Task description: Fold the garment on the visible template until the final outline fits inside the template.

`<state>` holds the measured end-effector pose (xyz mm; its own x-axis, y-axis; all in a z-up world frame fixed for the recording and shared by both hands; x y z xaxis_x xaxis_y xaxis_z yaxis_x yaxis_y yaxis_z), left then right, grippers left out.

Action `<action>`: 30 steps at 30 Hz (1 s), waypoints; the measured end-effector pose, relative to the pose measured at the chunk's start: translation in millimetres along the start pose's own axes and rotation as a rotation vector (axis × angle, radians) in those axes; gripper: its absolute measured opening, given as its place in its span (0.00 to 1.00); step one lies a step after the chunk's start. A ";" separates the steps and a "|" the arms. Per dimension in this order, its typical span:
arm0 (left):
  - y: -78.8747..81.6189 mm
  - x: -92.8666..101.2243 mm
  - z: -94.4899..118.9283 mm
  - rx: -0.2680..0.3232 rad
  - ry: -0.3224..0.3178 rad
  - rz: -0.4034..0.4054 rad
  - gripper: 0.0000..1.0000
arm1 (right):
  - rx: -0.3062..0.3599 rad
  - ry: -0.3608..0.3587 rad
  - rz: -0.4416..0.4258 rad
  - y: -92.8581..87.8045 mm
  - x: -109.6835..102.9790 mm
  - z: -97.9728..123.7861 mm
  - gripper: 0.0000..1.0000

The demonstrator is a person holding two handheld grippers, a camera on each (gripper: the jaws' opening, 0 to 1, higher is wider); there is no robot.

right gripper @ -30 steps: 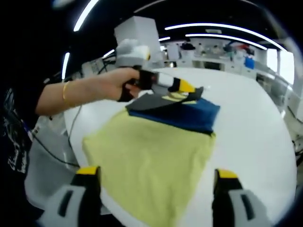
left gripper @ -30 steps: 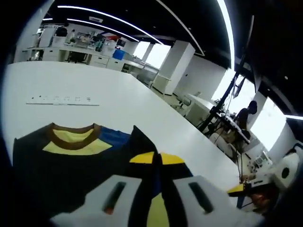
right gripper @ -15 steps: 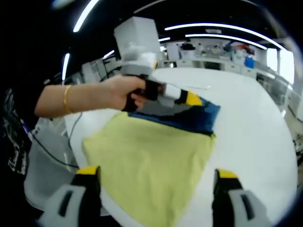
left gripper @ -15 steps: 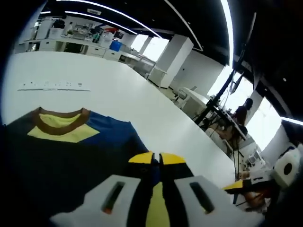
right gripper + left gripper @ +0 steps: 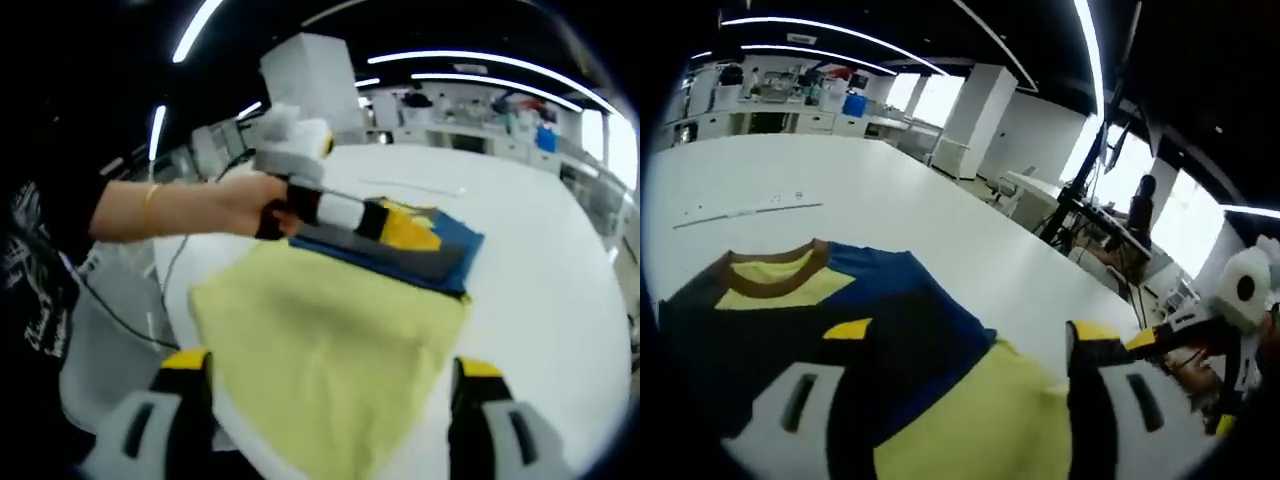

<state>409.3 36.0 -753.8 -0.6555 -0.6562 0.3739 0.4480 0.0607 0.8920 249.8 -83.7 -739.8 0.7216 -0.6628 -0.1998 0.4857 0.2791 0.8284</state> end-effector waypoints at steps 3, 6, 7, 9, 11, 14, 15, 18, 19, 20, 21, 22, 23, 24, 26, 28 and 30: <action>4.9 -3.7 15.8 0.009 -0.013 -0.043 0.89 | -0.035 0.034 0.034 -1.0 -1.2 1.6 0.99; 3.9 -7.1 33.8 -0.019 -0.009 -0.089 0.93 | -0.055 0.062 0.048 -1.5 -2.2 2.3 0.99; 3.7 -8.6 39.2 -0.025 -0.009 -0.092 0.95 | -0.061 0.077 0.058 -1.6 -3.0 2.5 0.99; 3.5 -10.4 51.0 -0.028 -0.018 -0.104 0.99 | -0.068 0.097 0.067 -1.8 -4.3 3.0 0.99; 3.0 -8.5 63.4 -0.032 -0.032 -0.134 0.99 | -0.084 0.123 0.080 -2.6 -6.6 3.9 0.99; 0.6 -5.7 80.2 -0.037 -0.052 -0.132 0.99 | -0.100 0.149 0.100 -3.9 -8.8 5.0 0.99; -0.1 -4.8 85.0 -0.039 -0.056 -0.128 0.99 | -0.103 0.158 0.106 -4.5 -9.4 5.1 0.99; -1.1 1.0 102.0 -0.043 -0.070 -0.158 0.99 | -0.128 0.186 0.137 -7.7 -11.9 6.3 0.99; -2.1 2.1 106.8 -0.047 -0.075 -0.165 0.99 | -0.130 0.189 0.143 -8.2 -12.8 6.5 0.99; -3.2 2.8 112.0 -0.047 -0.078 -0.167 0.99 | -0.138 0.196 0.155 -9.1 -13.9 7.2 0.99; -4.5 4.6 118.6 -0.045 -0.083 -0.168 0.99 | -0.144 0.205 0.165 -9.8 -14.7 8.0 0.97; -5.8 5.8 123.6 -0.047 -0.086 -0.170 0.99 | -0.150 0.211 0.172 -10.6 -15.4 8.6 0.96; -8.2 4.5 129.8 -0.052 -0.086 -0.170 0.99 | -0.153 0.208 0.185 -11.4 -15.6 9.3 0.94; -10.0 3.9 134.1 -0.056 -0.086 -0.170 0.99 | -0.158 0.209 0.196 -12.2 -15.8 9.8 0.93; -15.7 7.7 144.7 -0.068 -0.091 -0.178 0.99 | -0.171 0.215 0.206 -15.1 -16.2 10.7 0.92; -20.4 10.1 155.9 -0.073 -0.094 -0.181 0.99 | -0.189 0.221 0.218 -19.1 -16.9 11.4 0.91; -24.0 9.2 166.0 -0.074 -0.098 -0.179 0.99 | -0.211 0.225 0.238 -23.0 -17.1 12.2 0.90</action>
Point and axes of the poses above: the point that each gripper's makers call its tool centre point, and the gripper's own axes: z roughly backward along the fingers, x roughly to its right, y roughly out of its top, the point moved 6 cm from there along z, roughly backward along the fingers, and after that the axes turned 7 degrees about x, right-handed, at the moved point
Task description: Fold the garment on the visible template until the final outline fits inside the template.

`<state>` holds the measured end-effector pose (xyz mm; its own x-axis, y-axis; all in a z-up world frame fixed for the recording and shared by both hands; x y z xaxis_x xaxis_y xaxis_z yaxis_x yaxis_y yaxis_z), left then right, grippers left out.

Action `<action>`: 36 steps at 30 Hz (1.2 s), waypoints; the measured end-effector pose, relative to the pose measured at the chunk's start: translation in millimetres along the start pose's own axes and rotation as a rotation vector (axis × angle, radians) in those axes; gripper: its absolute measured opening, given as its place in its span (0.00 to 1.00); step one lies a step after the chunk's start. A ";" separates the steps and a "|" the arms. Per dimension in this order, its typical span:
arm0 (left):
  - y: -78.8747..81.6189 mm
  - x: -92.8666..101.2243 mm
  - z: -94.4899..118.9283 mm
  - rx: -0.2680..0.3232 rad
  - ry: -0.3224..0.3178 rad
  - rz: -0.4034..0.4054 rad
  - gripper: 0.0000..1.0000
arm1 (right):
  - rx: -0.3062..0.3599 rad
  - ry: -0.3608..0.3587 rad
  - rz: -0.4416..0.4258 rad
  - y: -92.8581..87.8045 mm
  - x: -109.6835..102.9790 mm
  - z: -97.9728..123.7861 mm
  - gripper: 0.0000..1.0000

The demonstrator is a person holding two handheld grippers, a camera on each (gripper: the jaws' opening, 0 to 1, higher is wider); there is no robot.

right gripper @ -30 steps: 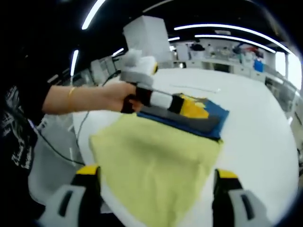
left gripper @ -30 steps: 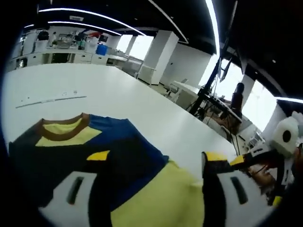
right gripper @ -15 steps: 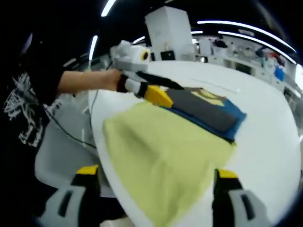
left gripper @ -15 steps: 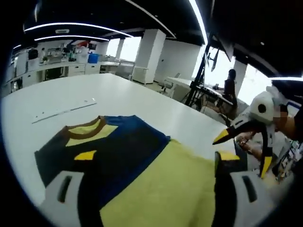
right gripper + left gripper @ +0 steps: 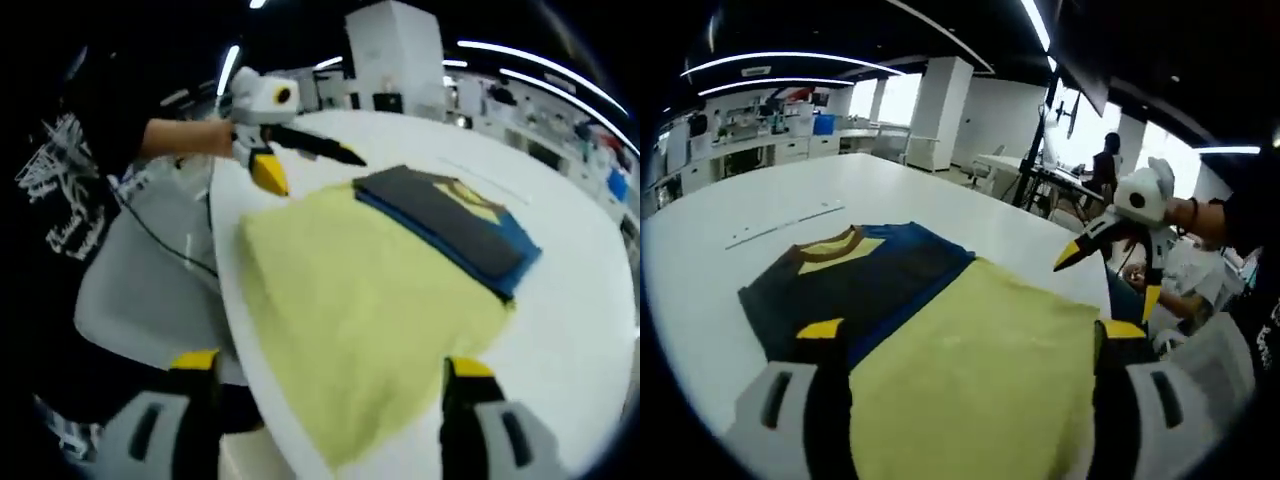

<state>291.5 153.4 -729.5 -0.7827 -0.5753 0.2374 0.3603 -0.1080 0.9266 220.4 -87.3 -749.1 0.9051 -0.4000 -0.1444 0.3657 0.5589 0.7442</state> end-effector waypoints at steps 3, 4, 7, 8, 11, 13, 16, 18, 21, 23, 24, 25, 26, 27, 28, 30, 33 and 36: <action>-11.0 4.9 13.2 -0.029 -0.017 -0.015 0.99 | -0.025 0.003 0.022 -5.6 -0.9 -1.5 0.87; -16.2 5.7 18.1 -0.037 -0.018 -0.016 0.99 | -0.035 0.004 0.031 -7.2 -1.1 -2.0 0.85; -26.2 8.0 33.2 -0.049 -0.023 -0.010 0.95 | -0.070 0.002 0.066 -11.4 -3.4 -3.9 0.82; -29.3 8.2 38.9 -0.046 -0.021 -0.009 0.94 | -0.073 0.003 0.070 -12.0 -4.4 -4.6 0.81; -37.8 9.7 50.5 -0.052 -0.015 0.013 0.89 | -0.078 0.011 0.083 -14.2 -6.1 -6.3 0.75; -45.0 10.1 58.8 -0.064 -0.011 0.010 0.84 | -0.090 0.016 0.096 -16.7 -6.2 -7.0 0.70; -54.9 10.3 69.0 -0.081 -0.008 -0.001 0.82 | -0.113 0.012 0.120 -21.1 -5.6 -7.9 0.68; -62.2 11.5 74.8 -0.108 -0.008 -0.013 0.77 | -0.121 0.010 0.133 -24.5 -4.3 -7.8 0.65; -72.0 16.5 80.7 -0.133 -0.005 0.017 0.72 | -0.136 0.005 0.137 -30.2 -2.0 -7.4 0.62; -78.9 22.9 83.5 -0.144 -0.013 0.029 0.69 | -0.146 -0.002 0.146 -33.5 -0.5 -6.5 0.60; -81.4 25.4 84.2 -0.149 -0.013 0.037 0.67 | -0.151 -0.004 0.149 -35.5 0.1 -6.0 0.59; -85.3 28.4 85.5 -0.164 -0.017 0.031 0.65 | -0.156 -0.005 0.150 -36.9 0.4 -5.6 0.58; -88.1 29.7 86.6 -0.179 -0.019 0.016 0.63 | -0.161 -0.005 0.151 -38.4 0.5 -5.2 0.57; -91.0 30.8 87.8 -0.200 -0.019 -0.007 0.62 | -0.169 -0.005 0.152 -40.8 0.6 -4.6 0.57; -93.3 33.2 88.3 -0.205 -0.024 -0.008 0.61 | -0.174 -0.006 0.154 -42.3 0.5 -4.3 0.57; -97.4 33.8 90.6 -0.222 -0.022 -0.012 0.60 | -0.184 -0.007 0.158 -45.1 0.6 -3.8 0.54; -101.6 32.6 93.6 -0.256 -0.006 -0.018 0.57 | -0.185 -0.005 0.154 -48.1 0.3 -3.8 0.50; -103.8 34.3 94.3 -0.270 -0.003 -0.039 0.56 | -0.184 -0.007 0.164 -49.5 0.1 -4.6 0.45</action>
Point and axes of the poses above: the point that each gripper's makers call its tool centre point, and the gripper's own axes: z roughly backward along the fingers, x roughly to its right, y roughly out of its top, the point moved 6 cm from there along z, roughly backward along the fingers, and after that the axes turned 7 degrees about x, right-handed, at the moved point
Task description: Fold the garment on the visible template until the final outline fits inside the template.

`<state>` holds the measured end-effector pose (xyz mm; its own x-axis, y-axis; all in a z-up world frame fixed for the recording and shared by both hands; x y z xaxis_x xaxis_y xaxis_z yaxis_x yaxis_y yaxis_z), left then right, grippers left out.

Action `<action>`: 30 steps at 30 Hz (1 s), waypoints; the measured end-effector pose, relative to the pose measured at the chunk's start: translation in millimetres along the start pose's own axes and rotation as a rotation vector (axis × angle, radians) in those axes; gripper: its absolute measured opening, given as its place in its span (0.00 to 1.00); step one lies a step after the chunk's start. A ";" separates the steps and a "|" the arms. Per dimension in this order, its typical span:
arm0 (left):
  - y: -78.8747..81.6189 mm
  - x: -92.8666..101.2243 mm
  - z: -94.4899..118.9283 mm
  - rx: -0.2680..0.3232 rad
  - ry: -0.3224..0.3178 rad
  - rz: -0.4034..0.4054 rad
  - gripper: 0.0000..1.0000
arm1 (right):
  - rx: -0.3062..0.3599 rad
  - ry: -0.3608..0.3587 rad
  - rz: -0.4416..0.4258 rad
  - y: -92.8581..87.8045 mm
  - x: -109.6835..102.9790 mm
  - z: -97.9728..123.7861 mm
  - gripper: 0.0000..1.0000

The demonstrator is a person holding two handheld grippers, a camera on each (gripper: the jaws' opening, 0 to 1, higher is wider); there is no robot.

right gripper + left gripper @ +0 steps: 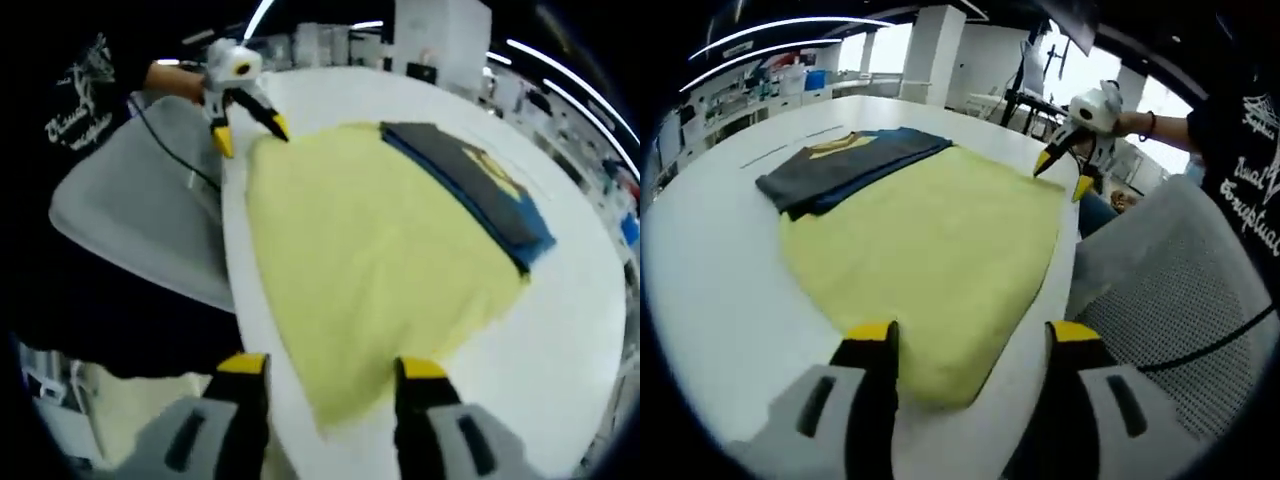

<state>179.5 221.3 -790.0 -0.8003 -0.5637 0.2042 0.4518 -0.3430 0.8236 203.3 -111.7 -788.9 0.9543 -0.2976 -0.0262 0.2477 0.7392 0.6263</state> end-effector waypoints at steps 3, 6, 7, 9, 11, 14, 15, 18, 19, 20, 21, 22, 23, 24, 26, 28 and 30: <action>-3.0 0.2 0.0 -0.028 0.005 -0.025 0.51 | -0.014 -0.004 0.020 -1.7 0.0 -1.1 0.43; -6.1 -0.3 0.6 -0.052 0.015 -0.035 0.49 | -0.033 -0.003 0.032 -3.4 -0.1 -2.2 0.42; -6.2 0.1 0.8 -0.049 0.015 -0.034 0.48 | -0.041 -0.003 0.045 -3.9 0.0 -2.3 0.41; -7.4 0.1 2.1 -0.052 0.028 -0.046 0.46 | -0.052 -0.007 0.058 -4.7 -0.1 -2.9 0.39; -8.9 -1.5 3.1 -0.072 0.041 -0.090 0.44 | -0.059 -0.008 0.063 -5.8 0.0 -3.5 0.38; -9.0 -1.3 3.0 -0.077 0.047 -0.106 0.42 | -0.069 -0.002 0.067 -7.4 -0.4 -4.0 0.36; -9.0 -0.6 2.8 -0.081 0.049 -0.115 0.42 | -0.073 -0.002 0.070 -7.8 -0.5 -4.0 0.36; -9.0 -0.8 2.7 -0.109 0.059 -0.191 0.40 | -0.073 -0.002 0.068 -7.8 -0.2 -3.3 0.36; -9.3 -1.7 2.2 -0.112 0.069 -0.201 0.38 | -0.071 -0.001 0.063 -8.1 0.2 -2.9 0.36; -9.0 -2.8 2.2 -0.109 0.071 -0.184 0.36 | -0.069 0.000 0.058 -8.2 0.5 -2.8 0.35; -7.8 -5.3 2.5 -0.108 0.075 -0.171 0.35 | -0.066 -0.003 0.055 -8.2 1.0 -2.8 0.34; -7.1 -7.5 2.8 -0.108 0.079 -0.165 0.32 | -0.065 -0.005 0.055 -7.9 1.4 -2.8 0.32; -7.2 -9.2 3.3 -0.108 0.085 -0.162 0.30 | -0.066 -0.009 0.054 -7.7 2.1 -2.7 0.30; -7.6 -10.5 4.0 -0.108 0.096 -0.159 0.28 | -0.067 -0.009 0.054 -7.6 2.3 -2.8 0.30; -8.5 -9.3 4.7 -0.108 0.093 -0.153 0.29 | -0.069 -0.009 0.055 -6.7 1.6 -3.2 0.29; -10.5 -5.2 6.1 -0.117 0.083 -0.173 0.32 | -0.067 -0.006 0.062 -6.4 0.6 -3.6 0.27; -13.3 -4.3 7.5 -0.124 0.080 -0.208 0.32 | -0.059 -0.006 0.057 -6.1 0.5 -4.3 0.25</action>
Point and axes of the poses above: the point that each gripper's makers call its tool centre point, and the gripper's own axes: z roughly backward along the fingers, x roughly to its right, y roughly out of its top, the point moved 6 cm from there along z, roughly backward along the fingers, and after that the axes turned 7 degrees about x, right-handed, at the moved point
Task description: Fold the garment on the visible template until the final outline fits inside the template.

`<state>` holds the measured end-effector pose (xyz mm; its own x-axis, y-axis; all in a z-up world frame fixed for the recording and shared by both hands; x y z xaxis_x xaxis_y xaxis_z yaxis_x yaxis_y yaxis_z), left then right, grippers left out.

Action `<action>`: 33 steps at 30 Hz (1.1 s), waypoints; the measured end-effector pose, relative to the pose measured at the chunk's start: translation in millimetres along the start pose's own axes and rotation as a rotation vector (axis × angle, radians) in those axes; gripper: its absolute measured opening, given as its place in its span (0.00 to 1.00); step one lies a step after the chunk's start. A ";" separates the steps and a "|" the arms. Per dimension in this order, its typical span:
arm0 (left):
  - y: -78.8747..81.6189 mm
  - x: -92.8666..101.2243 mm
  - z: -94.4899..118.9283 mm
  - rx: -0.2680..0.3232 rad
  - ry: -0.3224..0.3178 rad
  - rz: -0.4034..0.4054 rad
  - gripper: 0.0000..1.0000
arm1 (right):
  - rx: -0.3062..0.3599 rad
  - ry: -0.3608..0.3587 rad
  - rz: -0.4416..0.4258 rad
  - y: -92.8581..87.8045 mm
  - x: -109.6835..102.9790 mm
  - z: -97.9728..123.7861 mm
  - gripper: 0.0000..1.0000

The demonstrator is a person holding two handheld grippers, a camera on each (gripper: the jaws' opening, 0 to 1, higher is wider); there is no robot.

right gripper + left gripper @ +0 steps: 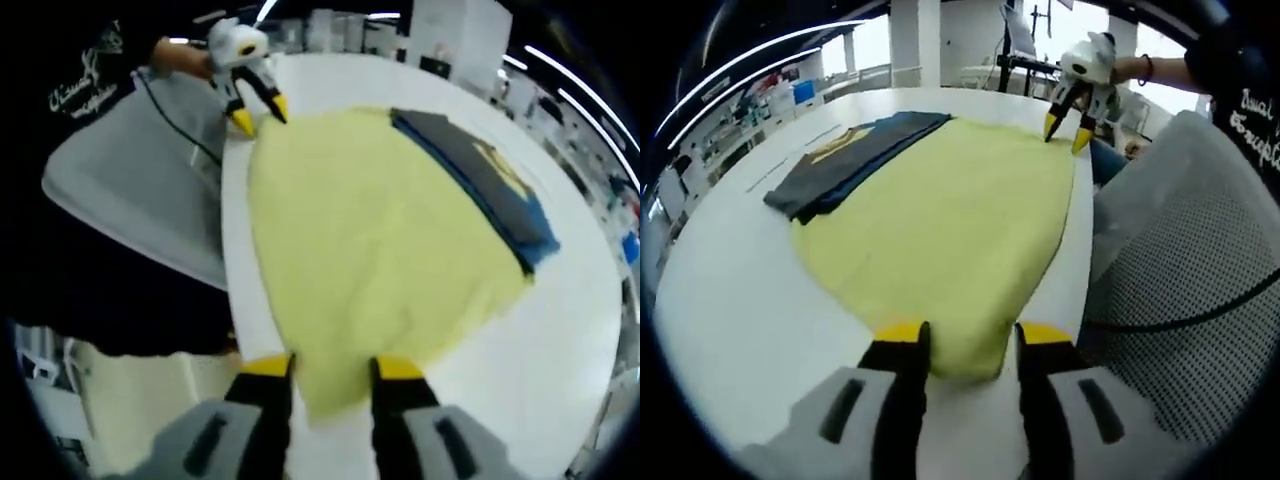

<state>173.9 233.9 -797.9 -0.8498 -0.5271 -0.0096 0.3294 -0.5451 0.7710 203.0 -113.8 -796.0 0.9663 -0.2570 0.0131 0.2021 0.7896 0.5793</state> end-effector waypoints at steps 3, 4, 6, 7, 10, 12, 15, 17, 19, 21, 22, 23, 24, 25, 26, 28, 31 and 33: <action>1.2 -1.7 -0.5 0.005 0.006 0.006 0.31 | 0.009 -0.011 -0.014 0.5 2.1 -0.6 0.21; 1.4 -2.4 -0.1 0.003 0.009 0.007 0.30 | 0.011 -0.015 -0.017 0.3 3.0 -0.7 0.20; 2.7 -5.8 -0.2 0.002 0.020 0.014 0.27 | 0.014 -0.022 -0.024 0.6 5.0 -1.4 0.16; 3.2 -8.0 0.2 0.003 0.026 0.015 0.24 | 0.014 -0.025 -0.024 0.9 5.6 -1.7 0.15; 4.4 -13.1 2.1 -0.008 0.043 0.021 0.13 | 0.017 -0.032 -0.027 2.0 7.4 -2.8 0.10; 3.8 -14.7 2.8 -0.021 0.043 0.018 0.07 | 0.022 -0.044 -0.025 2.6 8.9 -3.4 0.06; 4.5 -16.4 2.3 -0.031 0.045 0.021 0.04 | 0.033 -0.062 -0.034 3.1 11.4 -4.5 0.02; 3.2 -19.0 2.3 -0.034 0.048 0.020 0.01 | 0.039 -0.064 -0.042 2.9 11.9 -4.7 0.01; 2.3 -19.5 3.1 -0.034 0.051 0.012 0.00 | 0.042 -0.067 -0.049 2.2 12.1 -4.4 0.00; 2.6 -18.3 6.3 -0.030 0.054 0.003 0.00 | 0.041 -0.065 -0.051 0.7 10.5 -3.2 0.00; 3.0 -18.2 7.7 -0.026 0.056 0.005 0.00 | 0.041 -0.064 -0.051 -0.1 9.6 -2.5 0.00; 3.9 -17.2 9.1 -0.021 0.058 0.007 0.00 | 0.042 -0.064 -0.052 -0.5 9.0 -2.0 0.00; 4.1 -16.8 10.2 -0.019 0.058 0.008 0.00 | 0.045 -0.064 -0.058 -0.6 8.0 -0.8 0.00; 3.9 -16.5 11.0 -0.020 0.059 0.009 0.00 | 0.049 -0.065 -0.061 -0.3 7.4 0.2 0.00; 3.7 -15.9 12.2 -0.020 0.060 0.011 0.00 | 0.054 -0.066 -0.064 1.2 5.9 1.8 0.00; 3.6 -12.9 14.9 -0.021 0.058 0.010 0.00 | 0.059 -0.068 -0.071 3.3 3.8 3.9 0.00; 4.7 -8.5 19.4 -0.024 0.071 -0.001 0.00 | 0.072 -0.069 -0.072 6.8 -0.2 6.7 0.00; 5.9 -7.3 23.0 -0.032 0.094 -0.028 0.00 | 0.093 -0.067 -0.072 9.9 -4.3 8.1 0.00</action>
<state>172.6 249.6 -778.7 -0.8170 -0.5693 -0.0917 0.3203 -0.5804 0.7487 199.6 -109.4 -783.7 0.9365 -0.3499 0.0216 0.2515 0.7134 0.6541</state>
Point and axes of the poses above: the point that each gripper's makers call its tool centre point, and the gripper's own axes: z roughly backward along the fingers, x roughly to its right, y roughly out of its top, the point moved 6 cm from there along z, roughly backward along the fingers, and after that the axes turned 7 degrees about x, right-handed, at the moved point
